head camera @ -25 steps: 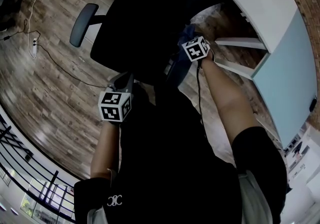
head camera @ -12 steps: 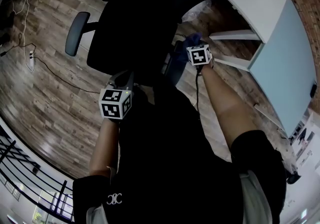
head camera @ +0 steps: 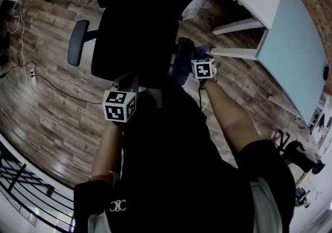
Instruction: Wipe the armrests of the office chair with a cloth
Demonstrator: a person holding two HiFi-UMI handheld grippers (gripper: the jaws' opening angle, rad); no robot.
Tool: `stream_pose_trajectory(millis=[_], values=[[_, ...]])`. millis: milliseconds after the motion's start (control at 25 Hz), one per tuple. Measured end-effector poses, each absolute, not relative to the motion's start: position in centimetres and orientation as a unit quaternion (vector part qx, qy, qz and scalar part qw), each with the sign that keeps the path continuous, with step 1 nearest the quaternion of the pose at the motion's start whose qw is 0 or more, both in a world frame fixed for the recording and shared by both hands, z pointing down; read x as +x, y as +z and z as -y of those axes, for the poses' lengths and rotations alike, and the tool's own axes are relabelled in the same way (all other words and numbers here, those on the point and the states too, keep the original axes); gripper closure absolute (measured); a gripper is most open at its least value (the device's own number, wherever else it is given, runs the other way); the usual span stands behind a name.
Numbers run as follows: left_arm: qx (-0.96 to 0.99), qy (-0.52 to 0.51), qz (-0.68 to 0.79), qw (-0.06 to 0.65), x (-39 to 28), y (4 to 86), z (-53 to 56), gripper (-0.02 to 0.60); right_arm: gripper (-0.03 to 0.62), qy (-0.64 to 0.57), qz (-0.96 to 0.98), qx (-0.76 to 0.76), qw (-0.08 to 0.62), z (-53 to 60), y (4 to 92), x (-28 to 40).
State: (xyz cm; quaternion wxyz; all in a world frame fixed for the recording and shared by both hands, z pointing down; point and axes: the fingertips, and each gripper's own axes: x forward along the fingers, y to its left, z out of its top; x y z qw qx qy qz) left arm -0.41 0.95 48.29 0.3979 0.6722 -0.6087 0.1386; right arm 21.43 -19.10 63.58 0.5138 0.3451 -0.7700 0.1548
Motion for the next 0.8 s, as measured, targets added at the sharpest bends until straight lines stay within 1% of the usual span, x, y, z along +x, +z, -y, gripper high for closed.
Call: stream_pose_trajectory(millis=[200, 400, 800], values=[[0.692, 0.151, 0.588, 0.39, -0.2, 48.4, -1.9, 0.575, 0.551, 0.128, 0.766, 0.351, 0.523, 16.0, 63.5, 22.1], [0.71, 0.157, 0.57, 0.383, 0.5, 48.4, -2.5, 0.575, 0.551, 0.134, 0.754, 0.353, 0.538, 11.8, 62.9, 23.3], [0.741, 0.183, 0.53, 0.368, 0.5, 48.7, -4.5, 0.575, 0.549, 0.114, 0.777, 0.374, 0.493, 4.2, 62.3, 23.0]])
